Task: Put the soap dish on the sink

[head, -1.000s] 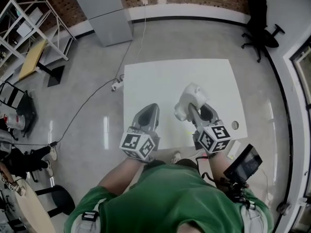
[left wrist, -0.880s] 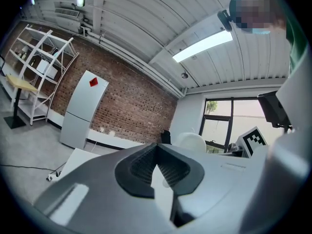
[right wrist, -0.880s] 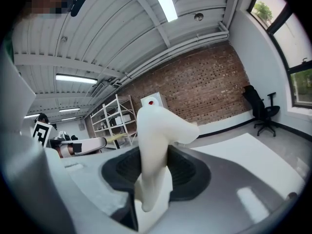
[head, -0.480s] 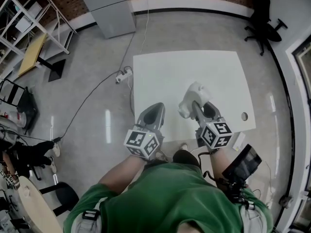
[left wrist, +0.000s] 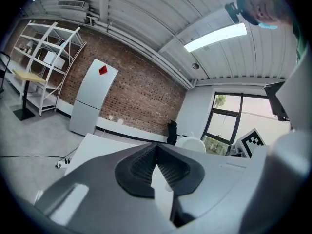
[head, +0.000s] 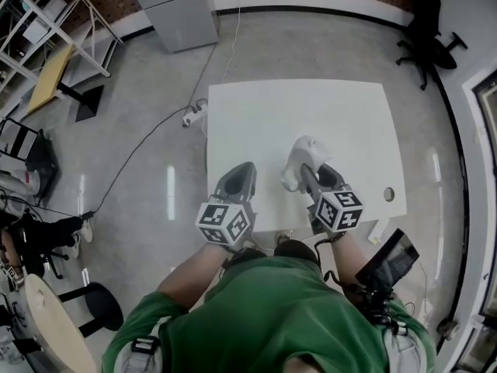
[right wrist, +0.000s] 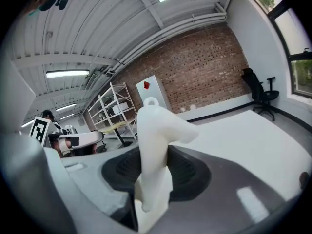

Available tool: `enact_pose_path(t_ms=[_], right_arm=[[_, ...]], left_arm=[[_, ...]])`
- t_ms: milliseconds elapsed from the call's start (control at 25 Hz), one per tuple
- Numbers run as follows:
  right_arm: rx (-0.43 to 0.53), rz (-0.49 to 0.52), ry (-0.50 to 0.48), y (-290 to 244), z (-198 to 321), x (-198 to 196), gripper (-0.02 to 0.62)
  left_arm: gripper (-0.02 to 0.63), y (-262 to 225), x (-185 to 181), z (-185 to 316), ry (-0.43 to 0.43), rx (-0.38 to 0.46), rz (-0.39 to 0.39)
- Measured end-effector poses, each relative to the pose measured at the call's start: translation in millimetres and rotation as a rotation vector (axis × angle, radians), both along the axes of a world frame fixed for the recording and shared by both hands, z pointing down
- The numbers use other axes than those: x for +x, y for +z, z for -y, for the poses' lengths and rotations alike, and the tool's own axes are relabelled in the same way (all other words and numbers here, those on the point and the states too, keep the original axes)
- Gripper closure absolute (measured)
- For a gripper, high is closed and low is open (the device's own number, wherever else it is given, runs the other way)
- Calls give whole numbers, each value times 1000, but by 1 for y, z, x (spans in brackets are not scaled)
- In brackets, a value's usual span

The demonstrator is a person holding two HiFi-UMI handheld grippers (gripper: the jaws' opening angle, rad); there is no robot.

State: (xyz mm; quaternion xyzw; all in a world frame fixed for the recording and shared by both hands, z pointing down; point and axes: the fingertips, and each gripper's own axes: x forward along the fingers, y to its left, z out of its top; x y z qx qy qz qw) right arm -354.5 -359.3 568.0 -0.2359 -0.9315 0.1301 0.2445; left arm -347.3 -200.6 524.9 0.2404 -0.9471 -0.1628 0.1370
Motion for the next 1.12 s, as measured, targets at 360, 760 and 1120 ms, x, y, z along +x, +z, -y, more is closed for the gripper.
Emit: enact_pose_path(t_ms=[360,760,1120], right_arm=[[-10,-151,-125,63,10,-36,456],[-34,-280,-216,119,13,-64,456],[-78,-382,-266,153,18,-76,456]], left_arm=[[600,47,-29,19,-72,-55,-106],[598,82,-50,35,-100,-95,-174],[600,102,-66,50,-106,-109,-215]])
